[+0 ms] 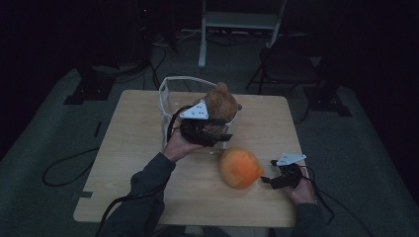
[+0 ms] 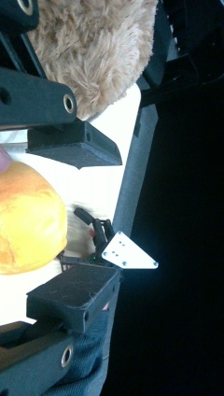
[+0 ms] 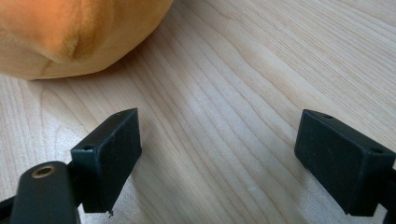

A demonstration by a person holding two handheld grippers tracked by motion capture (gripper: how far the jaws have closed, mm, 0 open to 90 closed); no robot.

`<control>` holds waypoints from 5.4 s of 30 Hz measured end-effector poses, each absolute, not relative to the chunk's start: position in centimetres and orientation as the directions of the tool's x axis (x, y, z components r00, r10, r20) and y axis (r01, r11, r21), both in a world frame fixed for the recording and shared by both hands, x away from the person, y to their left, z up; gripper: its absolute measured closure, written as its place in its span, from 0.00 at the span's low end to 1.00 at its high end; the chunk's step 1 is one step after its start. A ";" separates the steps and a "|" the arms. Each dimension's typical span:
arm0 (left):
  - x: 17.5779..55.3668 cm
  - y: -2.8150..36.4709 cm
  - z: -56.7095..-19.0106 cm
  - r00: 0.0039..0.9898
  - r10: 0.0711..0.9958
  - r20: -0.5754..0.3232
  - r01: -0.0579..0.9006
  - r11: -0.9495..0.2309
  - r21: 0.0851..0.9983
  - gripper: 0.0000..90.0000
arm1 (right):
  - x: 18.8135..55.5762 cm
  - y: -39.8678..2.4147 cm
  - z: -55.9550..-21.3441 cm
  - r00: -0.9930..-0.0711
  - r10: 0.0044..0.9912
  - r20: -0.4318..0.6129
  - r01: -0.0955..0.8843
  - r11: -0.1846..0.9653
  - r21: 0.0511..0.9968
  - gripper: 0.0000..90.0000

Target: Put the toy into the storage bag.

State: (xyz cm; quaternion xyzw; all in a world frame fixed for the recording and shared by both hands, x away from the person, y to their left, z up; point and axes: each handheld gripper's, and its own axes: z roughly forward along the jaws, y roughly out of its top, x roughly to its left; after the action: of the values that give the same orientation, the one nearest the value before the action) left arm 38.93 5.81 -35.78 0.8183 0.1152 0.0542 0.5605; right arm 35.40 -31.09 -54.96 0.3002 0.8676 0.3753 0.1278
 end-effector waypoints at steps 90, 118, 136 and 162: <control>38.1 -2.0 -45.0 0.979 0.194 -0.068 0.160 -0.511 0.845 0.44 | 35.4 -31.1 -55.0 -0.787 0.617 0.004 0.425 0.538 0.728 0.15; 38.3 -2.3 -46.8 0.957 0.291 -0.005 0.176 -0.565 0.806 0.17 | 35.4 -31.1 -55.0 -0.787 0.616 0.003 0.424 0.538 0.729 0.15; 39.3 -1.7 -48.3 0.953 0.292 -0.080 0.240 -0.570 0.786 0.16 | 35.4 -31.1 -55.0 -0.788 0.615 0.000 0.422 0.539 0.729 0.15; 38.8 0.7 -46.8 0.960 0.256 -0.111 0.232 -0.514 0.826 0.56 | 35.4 -31.1 -55.0 -0.787 0.617 0.005 0.426 0.538 0.728 0.15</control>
State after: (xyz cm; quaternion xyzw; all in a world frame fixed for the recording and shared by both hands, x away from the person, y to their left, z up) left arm 38.83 0.70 -46.83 0.8700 0.1405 0.0126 0.4725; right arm 35.40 -31.08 -54.98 0.3004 0.8675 0.3755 0.1274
